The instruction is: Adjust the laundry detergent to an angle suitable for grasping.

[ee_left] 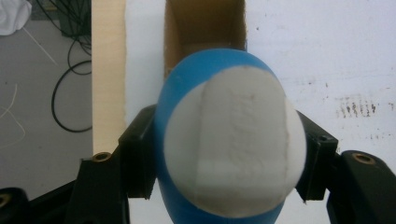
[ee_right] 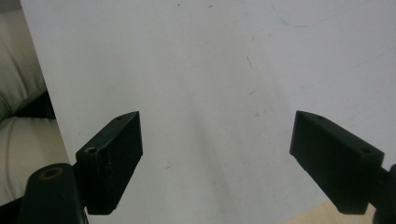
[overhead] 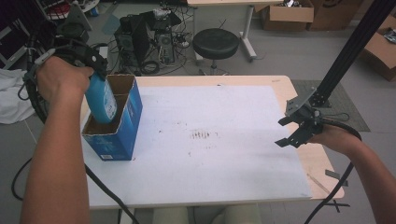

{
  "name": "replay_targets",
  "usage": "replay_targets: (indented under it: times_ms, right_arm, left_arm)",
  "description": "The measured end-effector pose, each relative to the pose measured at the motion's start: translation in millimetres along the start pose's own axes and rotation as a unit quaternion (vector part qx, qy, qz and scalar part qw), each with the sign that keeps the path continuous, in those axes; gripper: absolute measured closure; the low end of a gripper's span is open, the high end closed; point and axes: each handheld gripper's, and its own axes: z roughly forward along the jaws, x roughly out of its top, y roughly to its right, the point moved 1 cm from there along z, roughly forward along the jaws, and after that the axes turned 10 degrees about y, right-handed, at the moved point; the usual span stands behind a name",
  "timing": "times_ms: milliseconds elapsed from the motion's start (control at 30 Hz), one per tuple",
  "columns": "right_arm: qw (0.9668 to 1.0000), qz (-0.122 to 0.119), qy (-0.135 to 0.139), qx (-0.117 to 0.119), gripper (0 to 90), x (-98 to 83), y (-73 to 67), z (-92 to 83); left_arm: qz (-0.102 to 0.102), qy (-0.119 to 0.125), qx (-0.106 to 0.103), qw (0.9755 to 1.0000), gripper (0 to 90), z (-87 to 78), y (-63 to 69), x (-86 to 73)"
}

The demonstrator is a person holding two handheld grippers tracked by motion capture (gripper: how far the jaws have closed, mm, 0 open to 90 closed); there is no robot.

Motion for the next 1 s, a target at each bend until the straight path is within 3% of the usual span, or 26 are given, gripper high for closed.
replay_targets:
  times_ms: [233,500,767,1000]
  right_arm:
    - [1.0000,0.003,0.007,0.000,16.8,-2.6,1.0,-0.7]
    - [1.0000,0.006,0.003,0.000,16.8,-6.0,0.6,0.7]
    - [0.9999,0.012,-0.004,-0.003,16.9,-10.5,0.2,1.1]
    - [0.9999,0.015,-0.006,-0.004,16.9,-14.3,0.2,1.8]
  left_arm:
    - [0.002,0.005,0.001,1.0000,38.0,20.0,1.0,-10.3]
    - [0.002,0.004,-0.001,1.0000,38.0,55.1,-1.5,-30.9]
    - [0.003,-0.004,-0.010,0.9999,38.0,89.8,-2.6,-51.6]
    - [0.005,-0.014,-0.014,0.9998,38.0,108.4,-4.7,-61.2]
